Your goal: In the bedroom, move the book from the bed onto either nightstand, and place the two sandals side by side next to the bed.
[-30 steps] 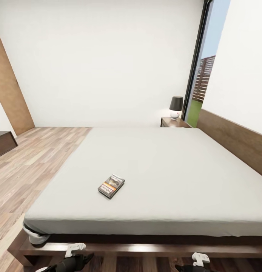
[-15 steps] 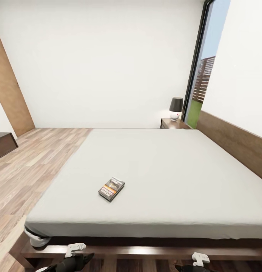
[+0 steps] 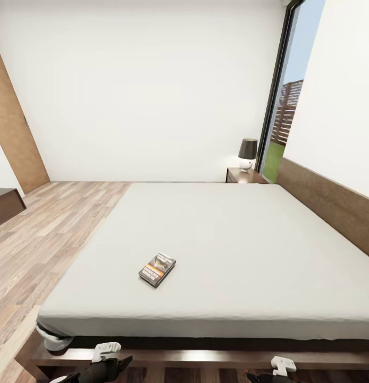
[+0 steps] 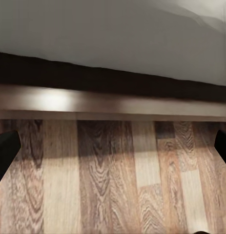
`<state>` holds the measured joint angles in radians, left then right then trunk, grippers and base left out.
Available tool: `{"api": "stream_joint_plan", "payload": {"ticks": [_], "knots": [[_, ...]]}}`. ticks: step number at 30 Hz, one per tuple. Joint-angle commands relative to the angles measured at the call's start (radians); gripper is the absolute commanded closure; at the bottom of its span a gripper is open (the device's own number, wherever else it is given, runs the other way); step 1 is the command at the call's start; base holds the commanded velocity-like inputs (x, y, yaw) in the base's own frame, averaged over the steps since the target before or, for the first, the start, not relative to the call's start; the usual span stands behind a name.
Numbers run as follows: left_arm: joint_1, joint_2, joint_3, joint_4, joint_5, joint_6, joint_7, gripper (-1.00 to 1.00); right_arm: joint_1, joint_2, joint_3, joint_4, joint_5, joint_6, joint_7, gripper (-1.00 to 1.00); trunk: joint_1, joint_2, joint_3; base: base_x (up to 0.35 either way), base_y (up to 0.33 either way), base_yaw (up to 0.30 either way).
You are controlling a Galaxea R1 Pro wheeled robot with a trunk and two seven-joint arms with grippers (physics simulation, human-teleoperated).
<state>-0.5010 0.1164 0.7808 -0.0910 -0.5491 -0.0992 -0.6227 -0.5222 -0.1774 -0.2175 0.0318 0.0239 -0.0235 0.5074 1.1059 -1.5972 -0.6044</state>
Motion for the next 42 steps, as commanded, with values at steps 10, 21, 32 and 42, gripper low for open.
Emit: {"api": "stream_joint_plan", "payload": {"ticks": [10, 21, 32, 42], "knots": [[-0.001, 0.0, 0.006, 0.0, -0.011, -0.007, -0.002, -1.0, -0.001, -0.006, -0.006, 0.003, 0.002, -0.002, 0.003, -1.0, -0.039, 0.07, 0.03, 0.0, 0.0, 0.0], [-0.001, 0.0, 0.006, 0.0, -0.011, -0.007, -0.002, -1.0, -0.002, -0.008, -0.006, 0.003, 0.002, -0.002, 0.006, -1.0, -0.081, 0.147, 0.065, 0.0, 0.0, 0.0], [-0.001, 0.0, 0.006, 0.0, -0.011, -0.007, -0.002, -1.0, -0.001, -0.007, -0.006, 0.003, 0.003, -0.003, 0.006, -1.0, -0.123, 0.224, 0.099, 0.0, 0.0, 0.0], [-0.001, 0.0, 0.006, 0.0, -0.011, -0.007, -0.002, -1.0, -0.001, -0.007, -0.006, 0.003, 0.005, -0.003, 0.005, -1.0, -0.161, 0.294, 0.131, 0.0, 0.0, 0.0]]}}
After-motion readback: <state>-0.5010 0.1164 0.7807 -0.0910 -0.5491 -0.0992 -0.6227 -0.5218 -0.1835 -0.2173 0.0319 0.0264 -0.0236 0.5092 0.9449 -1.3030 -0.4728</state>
